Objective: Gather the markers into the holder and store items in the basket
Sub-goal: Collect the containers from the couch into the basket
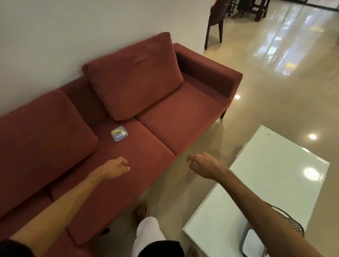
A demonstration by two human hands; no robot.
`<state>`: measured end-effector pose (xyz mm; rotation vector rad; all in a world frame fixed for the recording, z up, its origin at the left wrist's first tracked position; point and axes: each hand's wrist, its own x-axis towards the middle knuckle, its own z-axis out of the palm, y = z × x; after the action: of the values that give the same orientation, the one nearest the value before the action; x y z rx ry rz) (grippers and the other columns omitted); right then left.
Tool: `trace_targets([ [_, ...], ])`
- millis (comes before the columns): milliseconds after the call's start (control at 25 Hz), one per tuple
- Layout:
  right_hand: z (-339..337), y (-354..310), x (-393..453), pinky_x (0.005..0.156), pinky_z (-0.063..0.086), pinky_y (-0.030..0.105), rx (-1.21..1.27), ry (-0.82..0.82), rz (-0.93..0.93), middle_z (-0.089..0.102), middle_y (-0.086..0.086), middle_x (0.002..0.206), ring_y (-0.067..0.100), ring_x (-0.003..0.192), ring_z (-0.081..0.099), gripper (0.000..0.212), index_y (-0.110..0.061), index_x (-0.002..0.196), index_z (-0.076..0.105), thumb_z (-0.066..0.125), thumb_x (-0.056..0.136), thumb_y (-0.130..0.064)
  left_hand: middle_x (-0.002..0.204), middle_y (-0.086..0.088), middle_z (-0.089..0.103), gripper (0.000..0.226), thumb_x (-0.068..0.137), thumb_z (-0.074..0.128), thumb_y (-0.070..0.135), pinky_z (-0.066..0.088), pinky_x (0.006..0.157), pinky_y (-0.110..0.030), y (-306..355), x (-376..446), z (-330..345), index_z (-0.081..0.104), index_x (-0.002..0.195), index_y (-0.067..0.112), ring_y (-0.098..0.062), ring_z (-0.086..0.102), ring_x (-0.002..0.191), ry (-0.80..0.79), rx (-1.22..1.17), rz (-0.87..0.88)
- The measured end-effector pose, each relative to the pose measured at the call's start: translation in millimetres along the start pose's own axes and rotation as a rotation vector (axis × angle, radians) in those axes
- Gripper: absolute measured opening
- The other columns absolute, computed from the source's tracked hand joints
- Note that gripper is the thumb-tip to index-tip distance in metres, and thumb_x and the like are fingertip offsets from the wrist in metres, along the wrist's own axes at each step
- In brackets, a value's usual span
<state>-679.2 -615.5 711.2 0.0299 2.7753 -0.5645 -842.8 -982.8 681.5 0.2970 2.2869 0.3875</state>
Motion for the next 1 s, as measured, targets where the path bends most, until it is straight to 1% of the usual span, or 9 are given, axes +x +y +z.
trace_targets([
  [160, 23.3, -16.6, 83.9, 0.089, 0.057, 0.047, 0.038, -0.012, 0.03, 0.071, 0.01, 0.115, 0.034, 0.108, 0.066, 0.055, -0.016, 0.117, 0.064, 0.029, 0.085, -0.044, 0.14, -0.002, 0.065, 0.054, 0.098, 0.065, 0.051, 0.049, 0.108, -0.033, -29.5, 99.8, -63.7, 0.054, 0.143, 0.023, -0.018, 0.064, 0.122, -0.105, 0.031, -0.021],
  [240, 44.6, -16.1, 132.4, 0.087, 0.056, 0.047, 0.102, -0.06, 0.083, 0.07, 0.009, 0.113, 0.033, 0.106, 0.066, 0.056, -0.015, 0.115, 0.063, 0.028, 0.085, -0.047, 0.139, -0.003, 0.064, 0.058, 0.097, 0.067, 0.051, 0.047, 0.111, -0.035, -52.4, 161.8, -94.9, 0.053, 0.144, 0.021, -0.021, 0.062, 0.125, -0.095, 0.005, -0.05],
  [360, 77.1, -10.2, 224.4, 0.081, 0.055, 0.042, 0.174, -0.077, 0.165, 0.072, 0.007, 0.101, 0.033, 0.095, 0.069, 0.044, -0.015, 0.107, 0.065, 0.034, 0.091, -0.043, 0.137, -0.008, 0.063, 0.064, 0.092, 0.075, 0.046, 0.047, 0.108, -0.037, -99.9, 292.8, -134.6, 0.053, 0.143, 0.014, -0.027, 0.061, 0.128, -0.006, -0.05, -0.073],
  [480, 104.9, 1.7, 314.0, 0.069, 0.052, 0.036, 0.211, -0.039, 0.161, 0.075, 0.011, 0.084, 0.032, 0.074, 0.073, 0.03, -0.007, 0.091, 0.071, 0.047, 0.093, -0.025, 0.142, -0.015, 0.059, 0.086, 0.077, 0.086, 0.049, 0.048, 0.108, -0.043, -154.7, 399.1, -140.9, 0.05, 0.146, 0.011, -0.035, 0.06, 0.13, 0.15, -0.08, -0.109],
  [560, 126.9, 8.1, 363.5, 0.068, 0.057, 0.039, 0.268, -0.039, 0.176, 0.075, 0.015, 0.087, 0.034, 0.075, 0.074, 0.032, -0.003, 0.09, 0.071, 0.048, 0.092, -0.024, 0.15, -0.018, 0.05, 0.097, 0.076, 0.09, 0.046, 0.045, 0.112, -0.048, -174.1, 449.1, -138.8, 0.041, 0.151, 0.011, -0.039, 0.052, 0.136, 0.196, -0.019, -0.155],
  [680, 151.3, 22.6, 395.4, 0.082, 0.056, 0.037, 0.345, -0.049, 0.285, 0.076, 0.012, 0.101, 0.027, 0.089, 0.07, 0.017, -0.003, 0.104, 0.073, 0.059, 0.097, -0.011, 0.164, -0.015, 0.032, 0.12, 0.07, 0.093, 0.051, 0.037, 0.118, -0.054, -184.7, 508.2, -124.6, 0.025, 0.162, 0.016, -0.04, 0.036, 0.149, 0.132, 0.146, -0.118],
  [800, 170.3, 30.5, 401.2, 0.085, 0.056, 0.036, 0.39, -0.043, 0.379, 0.076, 0.012, 0.104, 0.028, 0.092, 0.072, 0.016, -0.005, 0.11, 0.073, 0.064, 0.096, -0.005, 0.173, -0.018, 0.008, 0.151, 0.059, 0.097, 0.057, 0.025, 0.126, -0.058, -203.9, 558.7, -99.1, 0.001, 0.166, 0.013, -0.041, 0.013, 0.159, 0.006, 0.309, -0.145],
  [920, 185.0, 35.4, 377.2, 0.088, 0.058, 0.04, 0.448, -0.117, 0.471, 0.077, 0.011, 0.11, 0.03, 0.098, 0.075, 0.022, -0.009, 0.116, 0.073, 0.061, 0.098, -0.011, 0.164, -0.033, 0.016, 0.15, 0.059, 0.1, 0.049, 0.027, 0.122, -0.059, -201.6, 573.1, -88.7, 0.004, 0.163, -0.001, -0.052, 0.022, 0.151, 0.058, 0.39, -0.163],
  [1000, 187.1, 36.3, 354.0, 0.09, 0.056, 0.035, 0.512, -0.169, 0.56, 0.077, 0.007, 0.116, 0.026, 0.103, 0.073, 0.027, -0.012, 0.122, 0.072, 0.057, 0.101, -0.013, 0.158, -0.032, 0.025, 0.142, 0.059, 0.101, 0.044, 0.03, 0.119, -0.056, -187.3, 568.2, -86.5, 0.012, 0.159, -0.001, -0.051, 0.03, 0.145, 0.096, 0.305, -0.143],
])
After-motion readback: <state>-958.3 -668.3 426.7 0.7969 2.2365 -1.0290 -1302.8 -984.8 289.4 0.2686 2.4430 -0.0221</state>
